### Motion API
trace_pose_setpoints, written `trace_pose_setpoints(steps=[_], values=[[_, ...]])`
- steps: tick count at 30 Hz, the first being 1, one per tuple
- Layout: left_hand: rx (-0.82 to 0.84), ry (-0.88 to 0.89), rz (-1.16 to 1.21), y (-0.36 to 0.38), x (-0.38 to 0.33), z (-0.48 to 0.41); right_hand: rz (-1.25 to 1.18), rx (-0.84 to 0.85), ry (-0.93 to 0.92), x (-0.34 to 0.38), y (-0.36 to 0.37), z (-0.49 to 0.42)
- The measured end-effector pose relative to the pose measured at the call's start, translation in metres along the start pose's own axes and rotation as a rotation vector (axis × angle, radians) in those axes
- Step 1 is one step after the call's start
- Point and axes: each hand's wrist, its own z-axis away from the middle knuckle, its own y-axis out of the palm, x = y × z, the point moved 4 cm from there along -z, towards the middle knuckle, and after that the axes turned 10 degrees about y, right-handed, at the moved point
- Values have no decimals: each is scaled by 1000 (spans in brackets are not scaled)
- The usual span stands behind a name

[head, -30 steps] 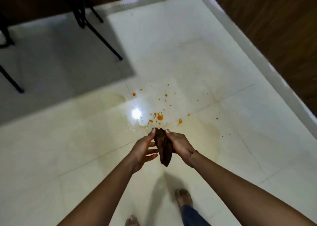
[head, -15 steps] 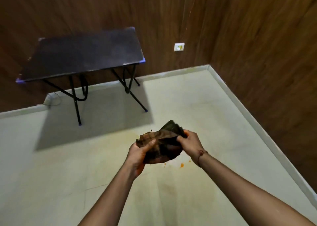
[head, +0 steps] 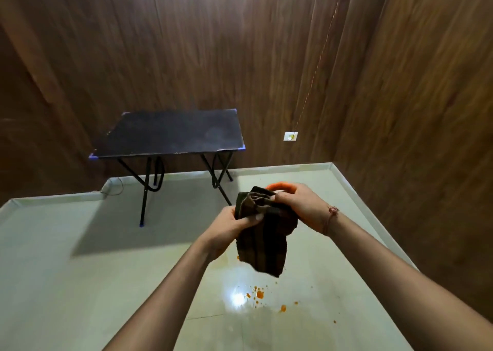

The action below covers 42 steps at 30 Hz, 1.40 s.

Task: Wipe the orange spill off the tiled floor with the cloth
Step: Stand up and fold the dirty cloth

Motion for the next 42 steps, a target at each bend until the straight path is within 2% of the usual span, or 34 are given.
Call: trace_pose_setpoints(steps=[3, 4, 5, 7, 9, 10, 13, 17, 20, 23, 25, 27, 30, 35, 39, 42], values=[[-213, -63, 211, 22, -8, 2, -27, -532, -43, -17, -23, 26], [-265, -74, 233, 29, -10, 2, -39, -635, -85, -26, -24, 37], [-290, -78, 230, 39, -12, 2, -35, -659, -139, -32, -25, 48], [-301, -97, 272, 61, -14, 0, 21, -508, -185, -41, -24, 56], [-326, -142, 341, 77, -13, -5, 81, -284, -159, -44, -19, 51], [-343, -158, 335, 86, -14, -11, 99, -236, -150, -46, -24, 49], [-338, -153, 277, 110, -17, -31, 139, -311, -170, -49, -45, 44], [-220, -89, 187, 162, -24, -59, 201, -391, -194, -61, -98, 42], [-234, -37, 72, 189, -17, -73, 209, -450, -204, -72, -131, 36], [-438, -60, 155, 204, -8, -80, 8, -404, -116, -85, -161, 24], [-617, -100, 368, 201, -2, -80, -129, -295, -52, -87, -176, 17], [-690, -131, 550, 190, 2, -78, -215, -214, -29, -83, -189, 15], [-595, -137, 548, 179, 4, -72, -262, -182, -33, -71, -204, 19], [-526, -150, 245, 162, 6, -75, -313, -142, 24, -53, -217, 27], [-374, -194, -139, 156, 7, -79, 8, -100, -101, -23, -223, 34], [-189, -14, -214, 164, -23, -89, 216, 64, -104, 0, -210, 40]])
